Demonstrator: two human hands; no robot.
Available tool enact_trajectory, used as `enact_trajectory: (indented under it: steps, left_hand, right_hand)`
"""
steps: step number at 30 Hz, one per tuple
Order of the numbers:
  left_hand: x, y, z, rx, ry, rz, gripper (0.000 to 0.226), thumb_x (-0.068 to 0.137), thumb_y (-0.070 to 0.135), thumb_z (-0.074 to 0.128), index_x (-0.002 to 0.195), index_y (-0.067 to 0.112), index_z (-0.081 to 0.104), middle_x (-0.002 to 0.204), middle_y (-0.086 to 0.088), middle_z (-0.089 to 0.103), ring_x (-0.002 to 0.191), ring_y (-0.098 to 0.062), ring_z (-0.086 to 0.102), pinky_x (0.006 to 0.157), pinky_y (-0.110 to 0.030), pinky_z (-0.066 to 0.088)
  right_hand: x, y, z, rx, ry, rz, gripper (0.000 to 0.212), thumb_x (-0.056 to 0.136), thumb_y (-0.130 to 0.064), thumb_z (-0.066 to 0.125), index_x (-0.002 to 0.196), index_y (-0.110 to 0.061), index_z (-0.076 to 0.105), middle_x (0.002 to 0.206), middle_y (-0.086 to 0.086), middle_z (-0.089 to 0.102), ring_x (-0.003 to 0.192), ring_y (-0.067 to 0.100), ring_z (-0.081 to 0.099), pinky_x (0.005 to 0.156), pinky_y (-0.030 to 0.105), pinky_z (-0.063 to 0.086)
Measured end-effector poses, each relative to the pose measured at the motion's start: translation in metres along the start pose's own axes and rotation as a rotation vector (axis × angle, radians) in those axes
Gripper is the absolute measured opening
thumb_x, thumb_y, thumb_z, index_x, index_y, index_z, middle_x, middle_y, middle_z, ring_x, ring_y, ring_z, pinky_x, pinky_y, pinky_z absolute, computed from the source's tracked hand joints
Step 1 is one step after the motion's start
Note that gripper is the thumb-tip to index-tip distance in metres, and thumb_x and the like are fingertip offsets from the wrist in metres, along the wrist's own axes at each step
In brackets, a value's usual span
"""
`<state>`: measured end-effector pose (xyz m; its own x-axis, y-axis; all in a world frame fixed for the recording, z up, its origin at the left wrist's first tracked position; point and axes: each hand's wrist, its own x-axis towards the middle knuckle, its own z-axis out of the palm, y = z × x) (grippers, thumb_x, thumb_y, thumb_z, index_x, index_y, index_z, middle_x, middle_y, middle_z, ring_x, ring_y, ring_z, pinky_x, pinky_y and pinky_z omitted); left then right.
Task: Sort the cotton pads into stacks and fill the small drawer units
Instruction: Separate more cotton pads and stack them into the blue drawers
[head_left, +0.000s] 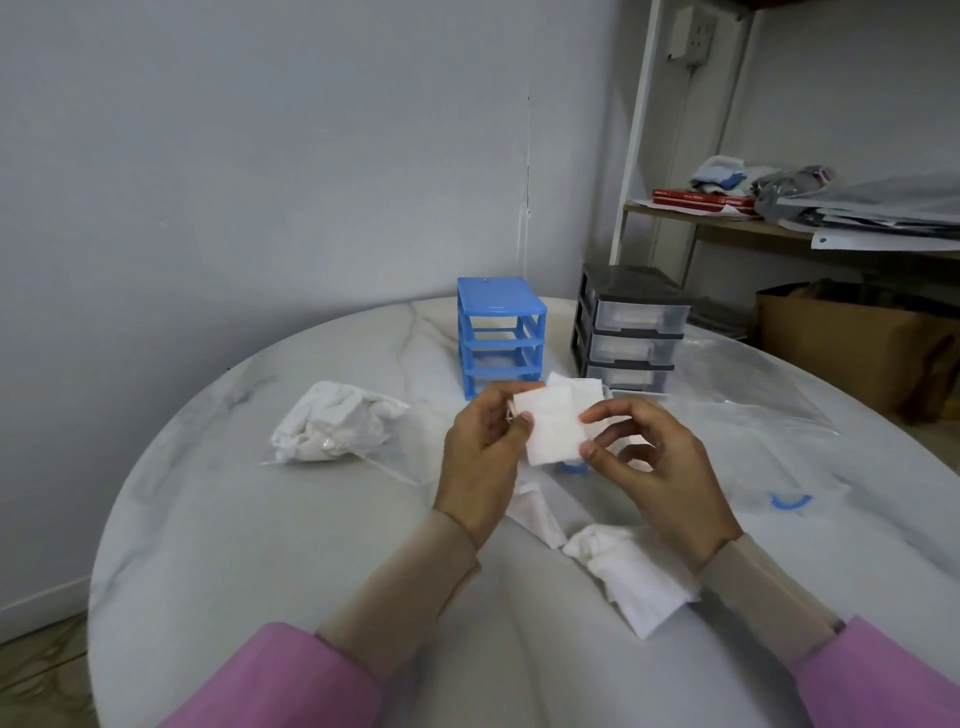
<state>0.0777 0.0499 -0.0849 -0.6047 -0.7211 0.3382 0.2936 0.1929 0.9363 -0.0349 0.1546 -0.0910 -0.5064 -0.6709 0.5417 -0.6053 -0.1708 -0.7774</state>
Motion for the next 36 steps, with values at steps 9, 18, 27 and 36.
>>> enact_trajectory:
  steps: [9, 18, 27, 36]
  left_hand:
    - [0.004, 0.001, -0.012, 0.05, 0.211, 0.119, 0.035, 0.089, -0.009, 0.045, 0.089, 0.026, 0.042, 0.074, -0.016, 0.058, 0.065, -0.016, 0.051, 0.059, -0.024, 0.04]
    - [0.003, 0.001, -0.012, 0.184, 0.325, 0.174, 0.04, 0.086, -0.009, 0.05, 0.068, 0.022, 0.067, 0.084, 0.004, 0.066, 0.075, 0.005, 0.057, 0.068, -0.007, 0.041]
    - [-0.002, -0.003, -0.006, 0.212, 0.173, 0.143, 0.027, 0.085, -0.005, 0.056, 0.081, 0.019, 0.068, 0.095, 0.004, 0.064, 0.084, 0.006, 0.056, 0.071, -0.003, 0.04]
    - [-0.005, -0.005, 0.002, 0.222, -0.094, 0.014, 0.02, 0.092, 0.017, 0.055, 0.074, 0.019, 0.065, 0.076, 0.007, 0.062, 0.072, -0.001, 0.053, 0.066, -0.011, 0.042]
  right_hand:
    - [-0.012, -0.008, 0.008, -0.234, -0.363, -0.077, 0.025, 0.074, -0.021, 0.077, 0.082, -0.024, 0.054, 0.081, -0.011, 0.066, 0.08, 0.004, 0.06, 0.071, 0.01, 0.04]
    - [-0.009, -0.008, 0.005, -0.077, -0.164, 0.061, 0.023, 0.079, 0.002, 0.066, 0.088, -0.018, 0.06, 0.076, -0.007, 0.057, 0.067, 0.005, 0.055, 0.069, 0.01, 0.043]
    - [-0.001, 0.003, 0.003, 0.274, -0.029, 0.157, 0.012, 0.083, -0.007, 0.065, 0.086, -0.018, 0.059, 0.084, -0.005, 0.058, 0.076, 0.009, 0.053, 0.069, 0.014, 0.042]
    - [0.0, -0.003, 0.001, 0.229, 0.026, 0.027, 0.019, 0.079, -0.003, 0.067, 0.089, -0.014, 0.054, 0.082, -0.016, 0.066, 0.08, 0.005, 0.06, 0.077, 0.03, 0.049]
